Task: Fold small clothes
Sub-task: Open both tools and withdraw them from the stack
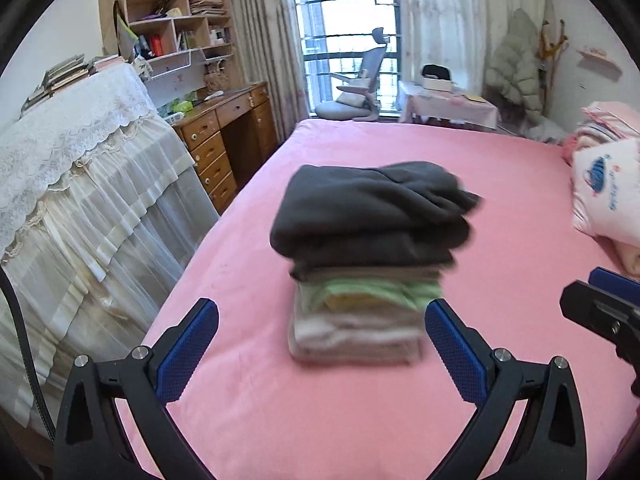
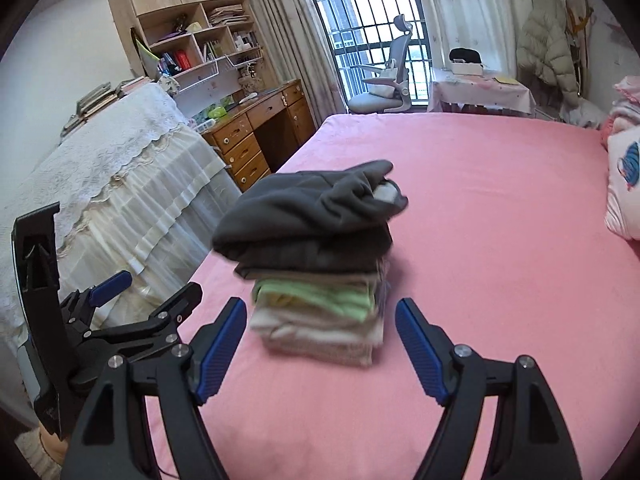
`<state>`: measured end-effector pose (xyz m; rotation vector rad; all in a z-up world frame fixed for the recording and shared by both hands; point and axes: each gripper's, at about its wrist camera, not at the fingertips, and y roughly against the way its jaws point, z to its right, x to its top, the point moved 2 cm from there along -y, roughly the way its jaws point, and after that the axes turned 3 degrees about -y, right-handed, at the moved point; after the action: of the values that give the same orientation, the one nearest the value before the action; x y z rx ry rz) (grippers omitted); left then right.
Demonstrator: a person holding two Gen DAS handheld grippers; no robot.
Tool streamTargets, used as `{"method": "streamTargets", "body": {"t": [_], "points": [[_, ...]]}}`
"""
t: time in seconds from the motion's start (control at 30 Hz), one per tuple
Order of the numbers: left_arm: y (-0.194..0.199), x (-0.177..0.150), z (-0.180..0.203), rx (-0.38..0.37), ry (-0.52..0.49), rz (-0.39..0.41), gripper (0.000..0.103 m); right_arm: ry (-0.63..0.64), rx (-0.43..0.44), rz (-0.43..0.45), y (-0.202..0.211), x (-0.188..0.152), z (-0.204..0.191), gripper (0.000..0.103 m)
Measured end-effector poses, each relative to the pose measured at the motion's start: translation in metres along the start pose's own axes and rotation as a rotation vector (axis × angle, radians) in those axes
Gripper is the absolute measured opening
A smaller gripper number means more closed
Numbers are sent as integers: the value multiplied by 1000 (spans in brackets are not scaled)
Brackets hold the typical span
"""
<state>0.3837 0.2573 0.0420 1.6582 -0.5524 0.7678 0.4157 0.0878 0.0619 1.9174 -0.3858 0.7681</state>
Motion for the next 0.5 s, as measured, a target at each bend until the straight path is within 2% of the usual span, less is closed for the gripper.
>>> {"method": "streamTargets", "body": {"t": [0.1,0.2,0.33,0.4,0.5], "points": [[53,-24,14,29,-49,22,103,-21,-8,-22,44,-28,4,80],[108,-53,30,26,-99,46,103,-21,-14,-31,89,-60,6,80],[172,-87,48,-26,-130,62,103,-8,-32,-9,146,-98,5,83],[194,-99,56,-37,-130,64,103,-2,-40,6,165,-111,5,88],[221,-117,67,-60,-105,54,103,17,-60,26,188,-134,4,88]]}}
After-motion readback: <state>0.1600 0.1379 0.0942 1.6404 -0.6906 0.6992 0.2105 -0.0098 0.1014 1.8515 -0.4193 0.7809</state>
